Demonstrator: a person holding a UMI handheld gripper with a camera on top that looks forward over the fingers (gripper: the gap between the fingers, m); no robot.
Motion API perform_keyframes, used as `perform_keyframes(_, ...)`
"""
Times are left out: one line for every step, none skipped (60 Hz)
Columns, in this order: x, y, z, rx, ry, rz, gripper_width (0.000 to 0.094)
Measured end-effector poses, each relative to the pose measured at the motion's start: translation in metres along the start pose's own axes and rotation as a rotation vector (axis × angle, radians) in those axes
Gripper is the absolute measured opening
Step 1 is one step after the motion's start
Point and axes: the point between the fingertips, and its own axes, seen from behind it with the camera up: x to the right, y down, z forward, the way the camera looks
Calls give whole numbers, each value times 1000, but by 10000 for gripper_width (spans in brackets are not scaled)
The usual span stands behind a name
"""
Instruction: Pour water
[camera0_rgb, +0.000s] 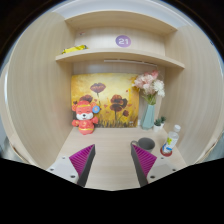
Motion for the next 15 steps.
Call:
perform_keyframes(-1, -2, -1, 3, -1, 3, 727)
perform_keyframes(-2, -3, -1, 6, -2, 5, 727)
perform_keyframes(-3, -4, -3, 8, -2, 6, 729)
perform_keyframes(-4, -5, -4, 8, 0, 6, 729)
perform_keyframes(-4, -6, -4, 8, 2, 4, 729)
perform_keyframes(-5, -6, -5, 10, 3, 4, 729)
perform_keyframes(-5, -7, -6, 12, 3, 6, 727)
perform_keyframes(-6, -7, -6, 12, 4, 7, 728)
perform_keyframes(-6, -7, -7, 11, 5, 7, 731)
perform_keyframes(-5, -6, -8, 10, 4, 5, 728)
perform_keyframes(-6, -6, -8, 8, 4, 5, 729)
perform_keyframes(-5, -5, -8, 6, 5, 5, 729)
perform_keyframes(-5, -5, -9, 5, 7, 4, 728)
perform_keyframes(-5, -4, -9, 3, 9, 2, 728)
perform_keyframes(-4, -3, -10, 0, 11, 1, 730)
